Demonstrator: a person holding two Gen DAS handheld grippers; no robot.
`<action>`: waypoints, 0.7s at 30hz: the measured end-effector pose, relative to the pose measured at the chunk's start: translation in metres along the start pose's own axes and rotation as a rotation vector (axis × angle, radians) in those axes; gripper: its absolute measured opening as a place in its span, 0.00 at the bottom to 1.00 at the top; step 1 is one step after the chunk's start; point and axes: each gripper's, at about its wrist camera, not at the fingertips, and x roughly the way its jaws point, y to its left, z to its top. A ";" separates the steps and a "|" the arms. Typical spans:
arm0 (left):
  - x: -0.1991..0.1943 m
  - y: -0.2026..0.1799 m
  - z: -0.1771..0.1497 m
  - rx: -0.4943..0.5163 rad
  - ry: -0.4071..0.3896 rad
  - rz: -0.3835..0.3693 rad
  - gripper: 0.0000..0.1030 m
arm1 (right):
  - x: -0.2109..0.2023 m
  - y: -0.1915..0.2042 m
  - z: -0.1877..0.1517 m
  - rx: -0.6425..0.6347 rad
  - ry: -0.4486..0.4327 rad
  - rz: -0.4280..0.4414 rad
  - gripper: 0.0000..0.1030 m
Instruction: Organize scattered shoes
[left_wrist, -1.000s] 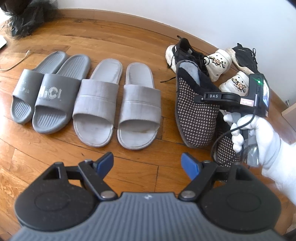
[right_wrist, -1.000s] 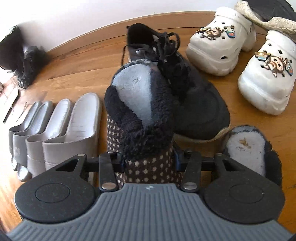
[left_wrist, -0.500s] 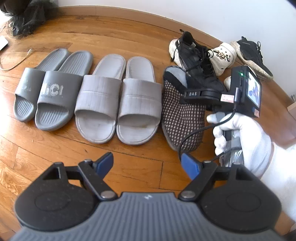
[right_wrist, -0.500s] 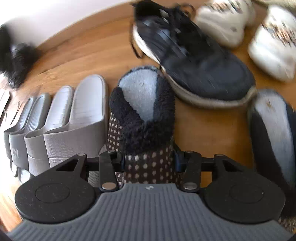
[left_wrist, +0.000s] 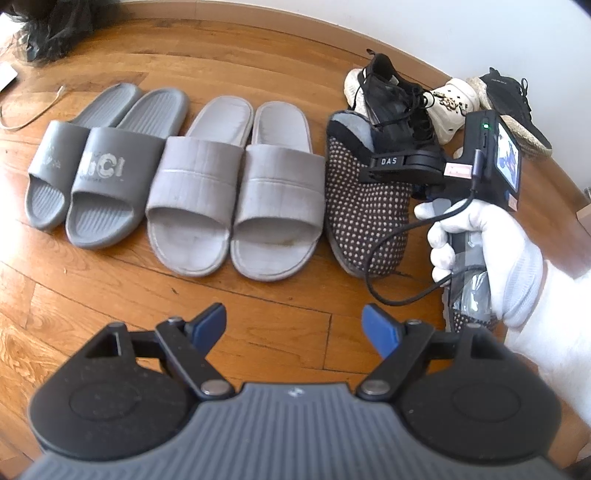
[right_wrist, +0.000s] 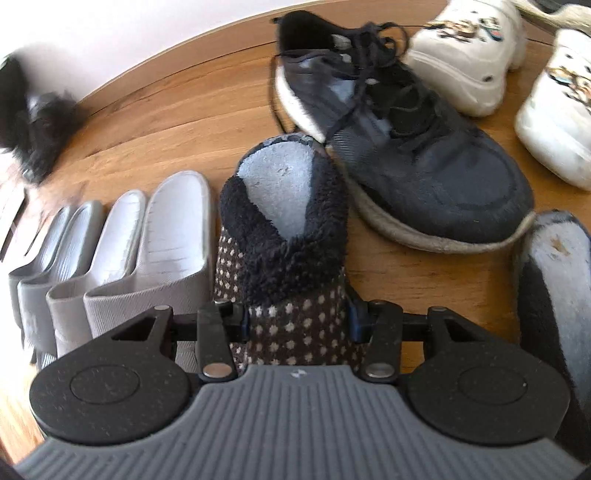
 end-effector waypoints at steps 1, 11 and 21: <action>0.001 -0.001 0.000 -0.001 0.001 0.001 0.78 | 0.001 0.000 0.000 -0.001 0.001 0.006 0.43; 0.003 -0.008 0.005 0.012 -0.017 0.003 0.78 | -0.018 0.002 -0.001 0.044 -0.045 0.081 0.78; 0.015 -0.072 0.013 0.169 -0.058 -0.068 0.81 | -0.160 -0.054 -0.016 -0.194 -0.133 0.307 0.94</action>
